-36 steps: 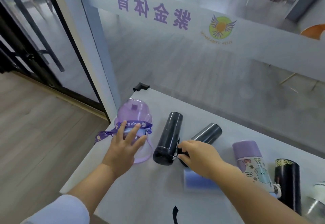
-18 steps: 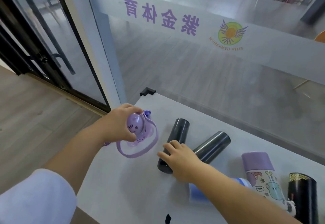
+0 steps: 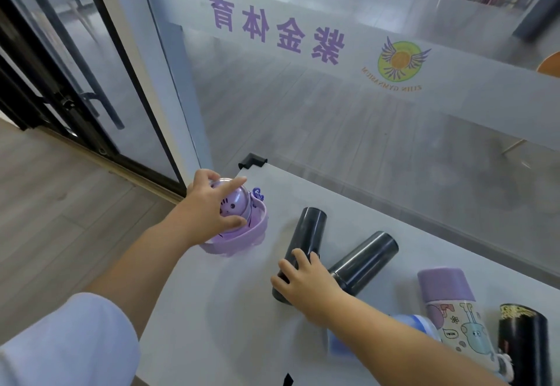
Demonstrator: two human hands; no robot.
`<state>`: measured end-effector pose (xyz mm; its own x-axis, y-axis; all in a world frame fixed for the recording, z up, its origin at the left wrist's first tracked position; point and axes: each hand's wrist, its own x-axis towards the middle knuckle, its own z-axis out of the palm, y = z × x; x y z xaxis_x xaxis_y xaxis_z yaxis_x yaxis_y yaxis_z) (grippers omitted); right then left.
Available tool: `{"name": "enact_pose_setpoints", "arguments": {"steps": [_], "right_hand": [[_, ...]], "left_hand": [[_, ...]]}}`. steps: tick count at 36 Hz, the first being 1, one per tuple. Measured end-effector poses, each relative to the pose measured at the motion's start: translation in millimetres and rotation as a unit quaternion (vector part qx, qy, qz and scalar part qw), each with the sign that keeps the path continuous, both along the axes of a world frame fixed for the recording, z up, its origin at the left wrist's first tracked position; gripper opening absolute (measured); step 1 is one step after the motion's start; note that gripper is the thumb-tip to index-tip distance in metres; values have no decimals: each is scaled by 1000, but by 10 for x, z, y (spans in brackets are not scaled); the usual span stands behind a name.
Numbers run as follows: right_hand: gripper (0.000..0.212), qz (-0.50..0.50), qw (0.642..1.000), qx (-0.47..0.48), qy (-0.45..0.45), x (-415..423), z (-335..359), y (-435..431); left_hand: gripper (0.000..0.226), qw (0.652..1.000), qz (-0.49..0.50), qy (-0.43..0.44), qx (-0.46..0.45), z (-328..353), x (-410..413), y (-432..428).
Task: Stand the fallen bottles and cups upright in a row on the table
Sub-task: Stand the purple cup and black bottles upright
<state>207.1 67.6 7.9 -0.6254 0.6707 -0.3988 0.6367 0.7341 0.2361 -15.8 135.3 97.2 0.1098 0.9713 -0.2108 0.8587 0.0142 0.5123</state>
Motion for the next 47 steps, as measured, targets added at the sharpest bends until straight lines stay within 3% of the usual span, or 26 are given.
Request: {"name": "enact_pose_setpoints", "arguments": {"steps": [5,12,16,20,26,34,39,44,47], "right_hand": [[75,20,993,15,112,89,41,149],[76,-103,940,-39,323,406,472,425],[76,-203,880,-43,428,546,664,557],[69,-321,792,-60,515,624,772,687],[71,-418,718,-84,551,671,740,944],[66,-423,748,-116,499,756,803,1137],[77,-441,775,-116,437,746,908,1174],[57,-410,823,-73,387,733,1056,1072],[65,-377,849,-15,370,771,1114,970]], "left_hand": [[79,999,0,16,46,-10,46,27],[85,995,3,60,82,7,17,56],[88,995,16,33,90,-2,27,51],[86,993,60,-28,95,-30,30,34],[79,993,31,1,110,-47,39,14],[78,992,3,38,118,-79,47,-42],[75,991,3,73,115,4,79,-59],[56,983,2,113,142,166,154,-118],[43,977,-13,109,182,261,250,-193]]}}
